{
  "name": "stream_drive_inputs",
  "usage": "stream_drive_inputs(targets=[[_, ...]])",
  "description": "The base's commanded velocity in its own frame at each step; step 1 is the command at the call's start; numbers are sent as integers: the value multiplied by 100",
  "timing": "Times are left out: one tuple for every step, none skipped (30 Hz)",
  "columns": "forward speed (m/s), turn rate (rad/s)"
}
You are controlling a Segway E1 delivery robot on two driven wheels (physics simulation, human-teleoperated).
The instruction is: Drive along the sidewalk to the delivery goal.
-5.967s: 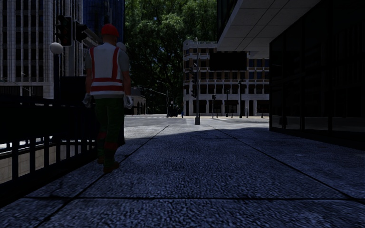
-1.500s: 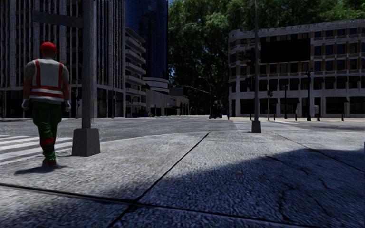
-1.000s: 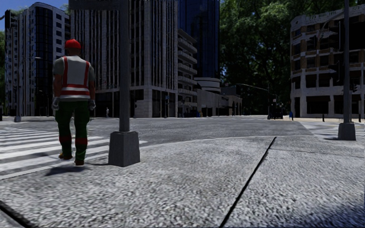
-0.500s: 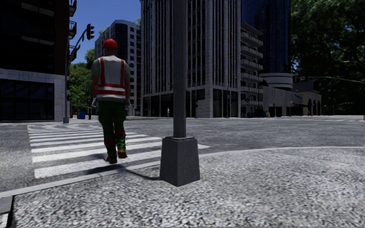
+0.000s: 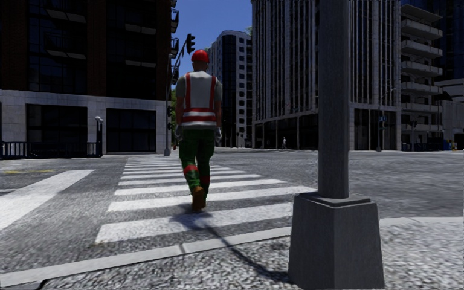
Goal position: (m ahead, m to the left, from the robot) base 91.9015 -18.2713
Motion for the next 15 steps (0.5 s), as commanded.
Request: stream_drive_inputs(targets=[[176, 75], [177, 75], [177, 75], [177, 75], [177, 75], [177, 75], [177, 73], [164, 64], [150, 61], [150, 61], [140, 61], [131, 61], [127, 60], [127, 60], [124, 60]])
